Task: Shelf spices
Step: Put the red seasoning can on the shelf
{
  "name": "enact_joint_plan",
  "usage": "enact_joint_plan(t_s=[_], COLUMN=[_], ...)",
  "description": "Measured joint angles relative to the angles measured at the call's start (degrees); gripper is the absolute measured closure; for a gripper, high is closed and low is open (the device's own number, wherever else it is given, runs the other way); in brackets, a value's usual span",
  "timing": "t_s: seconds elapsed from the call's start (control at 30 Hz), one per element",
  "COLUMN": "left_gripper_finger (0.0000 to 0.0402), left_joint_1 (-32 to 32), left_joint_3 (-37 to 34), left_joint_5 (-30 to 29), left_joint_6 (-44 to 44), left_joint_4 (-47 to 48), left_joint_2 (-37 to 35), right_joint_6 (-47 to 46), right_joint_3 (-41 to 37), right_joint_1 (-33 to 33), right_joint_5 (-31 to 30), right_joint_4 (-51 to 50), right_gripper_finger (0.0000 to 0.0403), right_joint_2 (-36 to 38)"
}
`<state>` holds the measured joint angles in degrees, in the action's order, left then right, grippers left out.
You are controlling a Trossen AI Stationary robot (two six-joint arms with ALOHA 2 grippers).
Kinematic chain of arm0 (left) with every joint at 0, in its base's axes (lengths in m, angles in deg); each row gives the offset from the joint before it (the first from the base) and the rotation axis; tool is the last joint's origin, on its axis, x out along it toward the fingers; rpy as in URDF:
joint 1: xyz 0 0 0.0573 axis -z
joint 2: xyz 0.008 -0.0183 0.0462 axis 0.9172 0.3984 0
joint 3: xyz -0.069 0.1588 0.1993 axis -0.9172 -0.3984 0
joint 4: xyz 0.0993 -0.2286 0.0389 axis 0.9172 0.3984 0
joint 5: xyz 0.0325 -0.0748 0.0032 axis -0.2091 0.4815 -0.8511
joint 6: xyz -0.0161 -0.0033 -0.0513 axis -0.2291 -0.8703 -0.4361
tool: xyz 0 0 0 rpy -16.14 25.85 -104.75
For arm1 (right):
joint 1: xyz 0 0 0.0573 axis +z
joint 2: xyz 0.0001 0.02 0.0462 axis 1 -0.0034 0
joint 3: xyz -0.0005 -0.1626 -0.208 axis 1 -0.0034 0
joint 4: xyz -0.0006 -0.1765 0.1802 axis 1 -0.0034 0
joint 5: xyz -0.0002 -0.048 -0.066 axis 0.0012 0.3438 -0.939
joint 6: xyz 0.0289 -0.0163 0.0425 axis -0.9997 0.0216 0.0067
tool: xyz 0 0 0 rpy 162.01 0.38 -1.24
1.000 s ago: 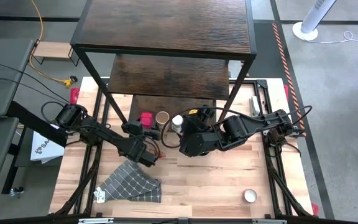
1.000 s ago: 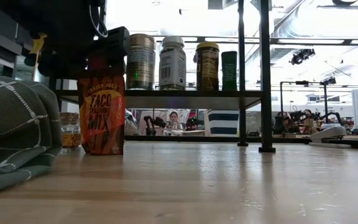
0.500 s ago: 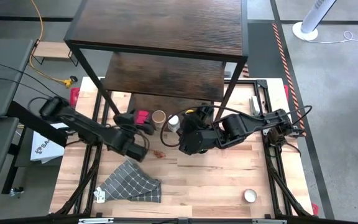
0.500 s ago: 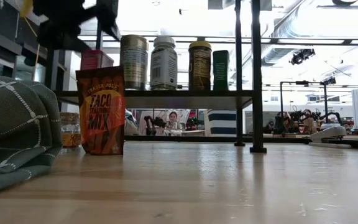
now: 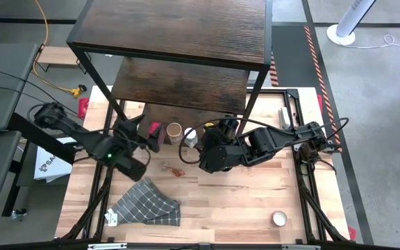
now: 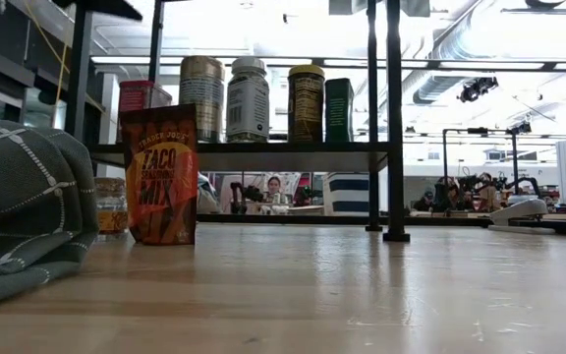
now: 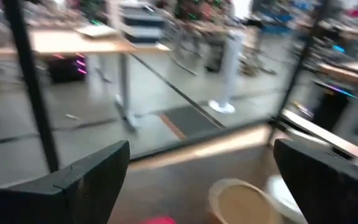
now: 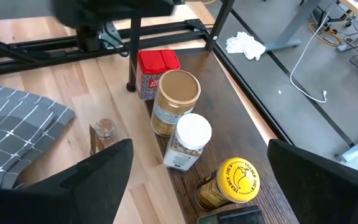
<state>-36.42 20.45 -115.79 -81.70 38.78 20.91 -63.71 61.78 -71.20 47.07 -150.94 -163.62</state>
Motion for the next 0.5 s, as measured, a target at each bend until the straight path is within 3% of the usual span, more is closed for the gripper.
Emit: enact_joint_plan(t_s=[0.13,0.23,0.37,0.4,0.5], left_gripper_finger=[0.0059,0.0155,0.0351,0.0375,0.0393], left_joint_1=[5.49,8.33,11.08,11.59,11.26], left_joint_3=[3.83,4.19,2.62,2.13,0.03], left_joint_5=[7.92,15.66,21.50,22.23,27.90], left_joint_6=[7.12,4.85,-9.32,-14.13,-30.30], left_joint_4=[-3.36,-2.22,8.48,12.36,25.32], left_joint_2=[-0.58,0.67,4.63,5.80,10.12], right_joint_6=[-0.04,-0.18,-2.25,-2.63,-4.41], right_joint_3=[0.00,0.00,0.00,0.00,0.00], right_joint_1=[0.00,0.01,0.74,1.05,2.42], right_joint_5=[0.28,0.32,0.47,0.45,-0.04], right_joint_4=[1.19,1.41,0.48,0.07,-2.13], right_gripper_finger=[0.0037,0.0037,0.0037,0.0037,0.0041], right_joint_2=[0.00,0.11,1.00,1.45,2.35])
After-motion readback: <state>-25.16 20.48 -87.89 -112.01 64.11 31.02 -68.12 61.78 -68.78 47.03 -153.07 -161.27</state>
